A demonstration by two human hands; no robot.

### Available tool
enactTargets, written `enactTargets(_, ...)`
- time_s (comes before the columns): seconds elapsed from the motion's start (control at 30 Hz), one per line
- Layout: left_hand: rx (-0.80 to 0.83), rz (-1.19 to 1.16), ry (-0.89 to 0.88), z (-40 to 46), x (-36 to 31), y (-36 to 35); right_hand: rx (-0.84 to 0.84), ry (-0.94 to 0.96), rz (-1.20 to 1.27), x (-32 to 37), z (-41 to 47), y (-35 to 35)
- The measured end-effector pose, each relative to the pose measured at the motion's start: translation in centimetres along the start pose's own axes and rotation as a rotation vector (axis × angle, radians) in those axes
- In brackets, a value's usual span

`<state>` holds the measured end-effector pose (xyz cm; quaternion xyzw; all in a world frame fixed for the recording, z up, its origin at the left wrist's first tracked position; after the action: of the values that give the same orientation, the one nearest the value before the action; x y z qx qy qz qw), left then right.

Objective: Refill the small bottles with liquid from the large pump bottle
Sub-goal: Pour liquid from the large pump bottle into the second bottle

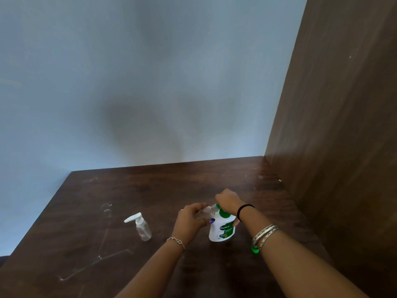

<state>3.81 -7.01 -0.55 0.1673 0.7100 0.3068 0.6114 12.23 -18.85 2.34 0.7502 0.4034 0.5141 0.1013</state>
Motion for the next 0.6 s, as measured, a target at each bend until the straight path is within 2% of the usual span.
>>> enactTargets(0.2,0.023,-0.037,-0.005,0.2,-0.2,0.2,0.16,-0.022,-0.006,0.7,-0.3,1.0)
enactTargets(0.37,0.009,-0.006,0.007,0.2,0.0,0.1,-0.022,-0.004,0.003,-0.1,0.3,-0.1)
enactTargets(0.43,0.004,-0.017,0.01,0.2,0.1,0.1,-0.037,-0.014,0.017,-0.3,0.4,-0.2)
enactTargets(0.6,0.01,-0.045,-0.003,-0.2,-0.4,0.0,0.127,-0.064,0.091,0.6,-1.0,1.1)
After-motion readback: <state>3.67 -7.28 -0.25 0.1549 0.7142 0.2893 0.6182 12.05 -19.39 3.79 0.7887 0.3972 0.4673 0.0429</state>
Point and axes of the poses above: each hand's wrist, its own z-axis towards the middle knuckle, its own y-axis out of the back of the hand, x = y × z, the point moved 1 cm from there along z, towards the middle knuckle, and after that the axes turned 6 degrees about z, right-handed, at the moved point
